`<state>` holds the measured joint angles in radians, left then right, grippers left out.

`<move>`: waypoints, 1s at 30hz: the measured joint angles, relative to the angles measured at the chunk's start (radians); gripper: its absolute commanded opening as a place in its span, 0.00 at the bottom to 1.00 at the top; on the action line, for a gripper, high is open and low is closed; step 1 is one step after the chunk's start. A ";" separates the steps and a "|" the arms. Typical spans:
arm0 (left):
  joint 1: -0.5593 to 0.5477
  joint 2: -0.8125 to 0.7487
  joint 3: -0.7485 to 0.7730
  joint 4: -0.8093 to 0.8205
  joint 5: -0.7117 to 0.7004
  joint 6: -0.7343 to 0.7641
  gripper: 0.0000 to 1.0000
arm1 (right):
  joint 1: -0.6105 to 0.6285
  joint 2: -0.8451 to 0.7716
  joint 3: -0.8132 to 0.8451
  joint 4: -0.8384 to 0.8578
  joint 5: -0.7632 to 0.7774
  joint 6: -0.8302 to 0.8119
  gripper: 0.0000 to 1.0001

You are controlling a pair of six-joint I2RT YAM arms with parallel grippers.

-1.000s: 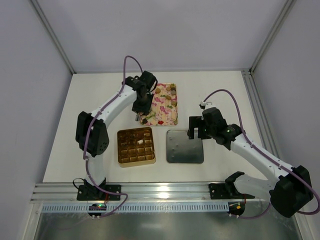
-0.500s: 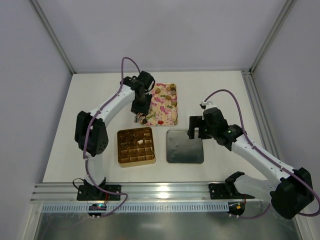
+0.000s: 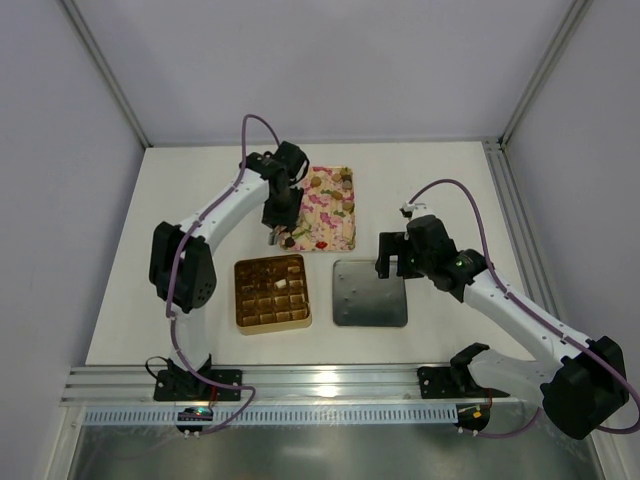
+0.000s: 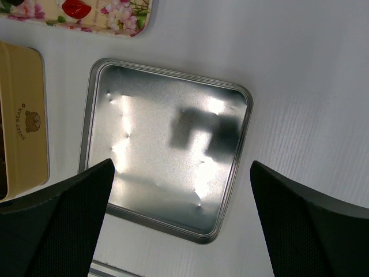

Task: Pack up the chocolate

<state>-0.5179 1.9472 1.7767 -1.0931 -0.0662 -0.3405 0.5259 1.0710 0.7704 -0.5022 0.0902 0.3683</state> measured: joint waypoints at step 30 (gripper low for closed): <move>0.010 -0.028 0.066 -0.027 0.000 0.000 0.29 | 0.000 0.000 0.000 0.000 -0.001 0.001 1.00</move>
<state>-0.5079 1.9194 1.8423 -1.1206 -0.0666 -0.3408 0.5259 1.0710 0.7700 -0.5018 0.0895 0.3691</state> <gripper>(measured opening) 0.304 0.996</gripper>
